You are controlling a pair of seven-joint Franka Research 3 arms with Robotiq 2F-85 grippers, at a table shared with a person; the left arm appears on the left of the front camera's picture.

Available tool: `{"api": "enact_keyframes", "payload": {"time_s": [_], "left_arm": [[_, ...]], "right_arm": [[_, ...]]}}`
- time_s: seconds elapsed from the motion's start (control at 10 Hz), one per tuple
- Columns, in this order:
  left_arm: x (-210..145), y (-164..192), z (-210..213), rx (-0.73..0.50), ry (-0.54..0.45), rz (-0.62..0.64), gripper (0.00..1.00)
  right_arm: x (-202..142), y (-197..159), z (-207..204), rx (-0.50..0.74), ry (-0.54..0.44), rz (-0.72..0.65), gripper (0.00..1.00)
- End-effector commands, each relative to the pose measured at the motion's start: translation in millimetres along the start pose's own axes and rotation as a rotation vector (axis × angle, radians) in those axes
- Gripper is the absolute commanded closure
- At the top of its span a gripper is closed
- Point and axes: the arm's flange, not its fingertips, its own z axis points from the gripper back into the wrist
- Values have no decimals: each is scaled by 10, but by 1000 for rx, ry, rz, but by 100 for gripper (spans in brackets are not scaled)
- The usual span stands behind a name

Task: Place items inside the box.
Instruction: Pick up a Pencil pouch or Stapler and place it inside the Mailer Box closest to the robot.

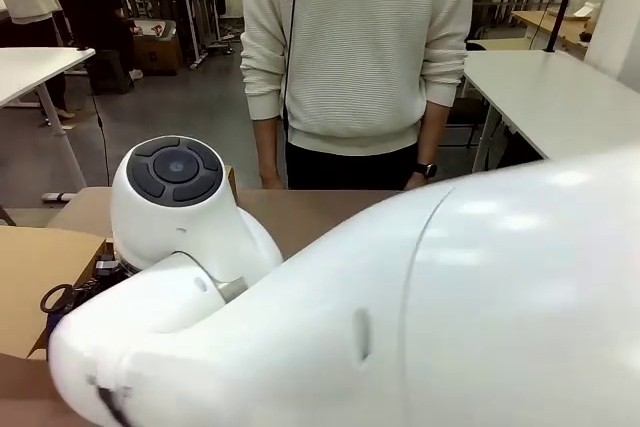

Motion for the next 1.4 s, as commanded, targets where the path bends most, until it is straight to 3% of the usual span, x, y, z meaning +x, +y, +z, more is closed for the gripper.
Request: {"api": "enact_keyframes", "payload": {"time_s": [0.0, 0.1, 0.3, 0.9, 1.1, 1.3], "left_arm": [[-14, 4, 0, 12, 1, 2, 0], [-14, 4, 0, 12, 1, 2, 0], [-14, 4, 0, 12, 1, 2, 0], [-14, 4, 0, 12, 1, 2, 0], [-14, 4, 0, 12, 1, 2, 0], [-14, 4, 0, 12, 1, 2, 0]], "right_arm": [[115, 99, -44, 32, 5, 3, 68], [122, 81, -39, 28, 16, -3, 23], [112, 14, -44, 20, 36, -2, 0], [245, -151, 220, 85, 19, -1, 0], [418, -538, 618, 176, 158, 83, 0], [594, -1091, 1292, 281, 306, 193, 0]]}}
